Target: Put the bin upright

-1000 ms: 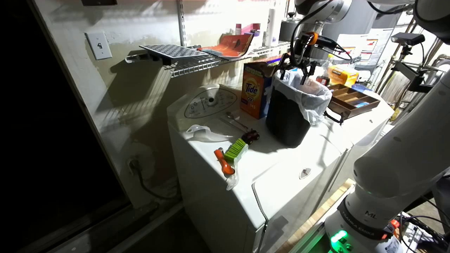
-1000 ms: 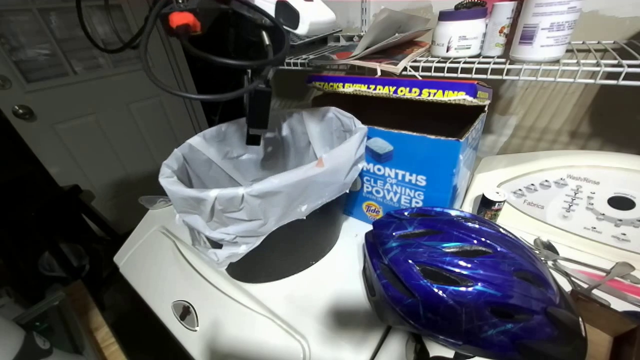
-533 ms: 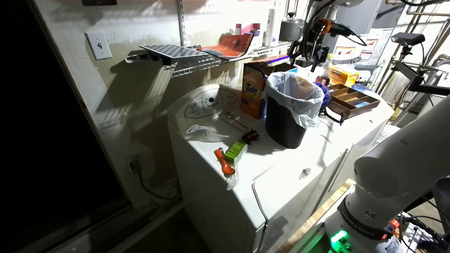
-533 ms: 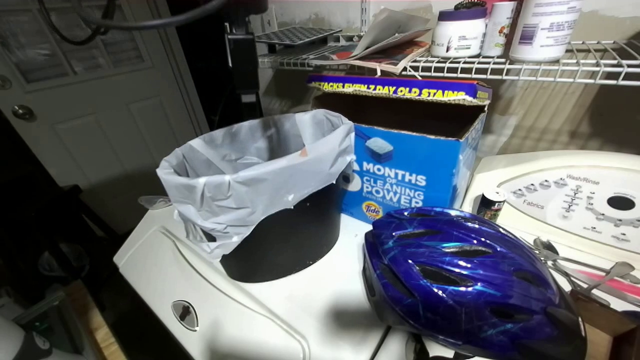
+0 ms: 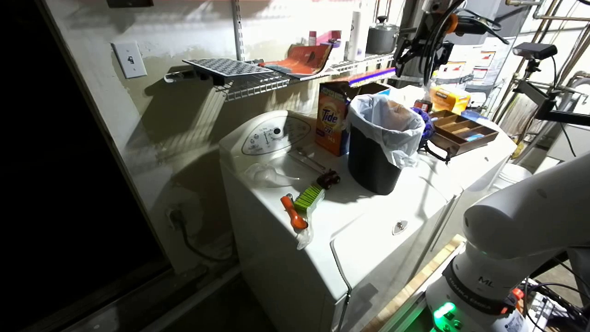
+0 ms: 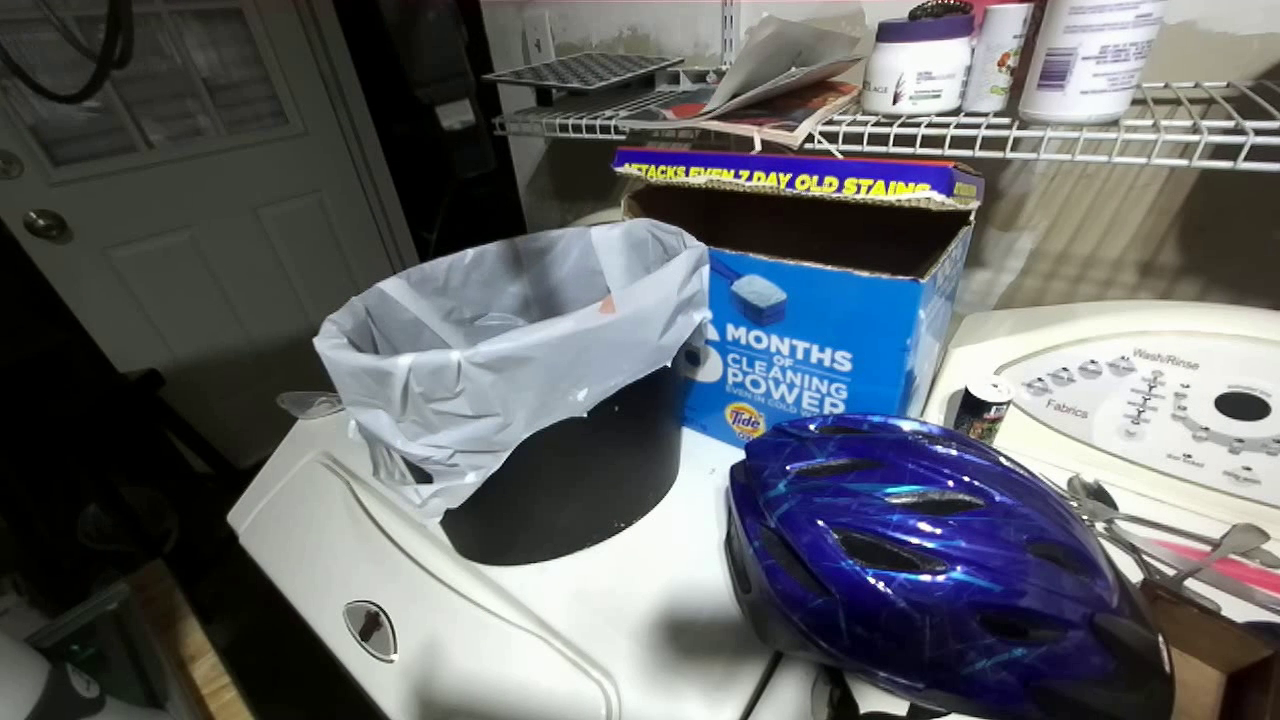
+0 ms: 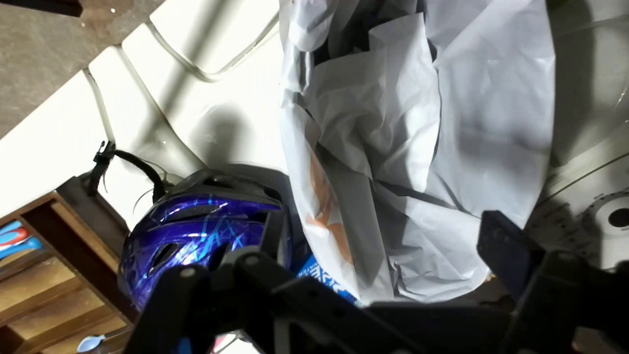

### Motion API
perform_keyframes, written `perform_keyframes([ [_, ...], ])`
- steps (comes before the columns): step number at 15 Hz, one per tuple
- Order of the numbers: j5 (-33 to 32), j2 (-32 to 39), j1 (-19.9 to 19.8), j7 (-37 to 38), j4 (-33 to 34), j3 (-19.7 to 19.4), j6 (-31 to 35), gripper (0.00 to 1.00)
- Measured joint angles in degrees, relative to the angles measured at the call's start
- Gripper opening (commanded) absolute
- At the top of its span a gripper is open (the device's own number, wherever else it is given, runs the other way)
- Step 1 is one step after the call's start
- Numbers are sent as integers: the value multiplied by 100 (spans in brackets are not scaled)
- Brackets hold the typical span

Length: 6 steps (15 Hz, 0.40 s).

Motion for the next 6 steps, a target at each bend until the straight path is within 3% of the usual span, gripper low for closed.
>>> perform_keyframes([
  [6,-114,-464,-79,117,-307,67,133,100],
])
